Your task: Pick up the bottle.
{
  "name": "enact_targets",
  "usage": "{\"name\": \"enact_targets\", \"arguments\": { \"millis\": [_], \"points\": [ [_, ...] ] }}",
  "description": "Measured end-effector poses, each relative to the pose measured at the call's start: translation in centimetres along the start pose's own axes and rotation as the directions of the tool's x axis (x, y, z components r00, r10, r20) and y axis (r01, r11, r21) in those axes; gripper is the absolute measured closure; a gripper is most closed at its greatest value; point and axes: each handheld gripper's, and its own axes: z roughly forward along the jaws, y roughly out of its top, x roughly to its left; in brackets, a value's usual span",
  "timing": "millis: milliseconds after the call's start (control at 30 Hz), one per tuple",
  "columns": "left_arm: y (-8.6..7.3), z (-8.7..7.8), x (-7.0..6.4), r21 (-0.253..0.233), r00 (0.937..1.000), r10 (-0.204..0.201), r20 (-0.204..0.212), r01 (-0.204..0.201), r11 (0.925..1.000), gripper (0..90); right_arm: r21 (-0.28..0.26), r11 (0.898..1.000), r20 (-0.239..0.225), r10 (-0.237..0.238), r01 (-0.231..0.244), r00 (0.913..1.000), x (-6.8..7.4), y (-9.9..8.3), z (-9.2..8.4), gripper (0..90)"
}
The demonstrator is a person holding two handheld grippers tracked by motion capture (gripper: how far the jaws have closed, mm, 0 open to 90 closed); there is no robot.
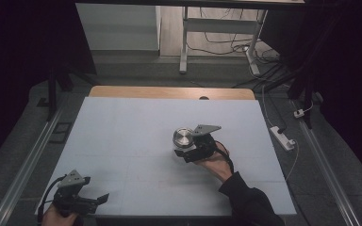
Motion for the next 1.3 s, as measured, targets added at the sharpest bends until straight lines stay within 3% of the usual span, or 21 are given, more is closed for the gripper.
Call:
{"name": "enact_targets", "arguments": {
  "millis": [567,1300],
  "points": [
    [0.0,0.0,0.0,0.001,1.0,-0.003,0.003,0.003,1.0,1.5,-0.021,1.0,-0.109,-0.024,0.022,0.9937,3.9,1.0,-2.3,14.5],
    [0.0,0.1,-0.1,0.003,1.0,0.007,0.003,-0.007,1.0,1.6,0.003,0.997,-0.16,-0.074,0.075,0.9844,6.9,1.3,-2.5,14.5]
  ]
}}
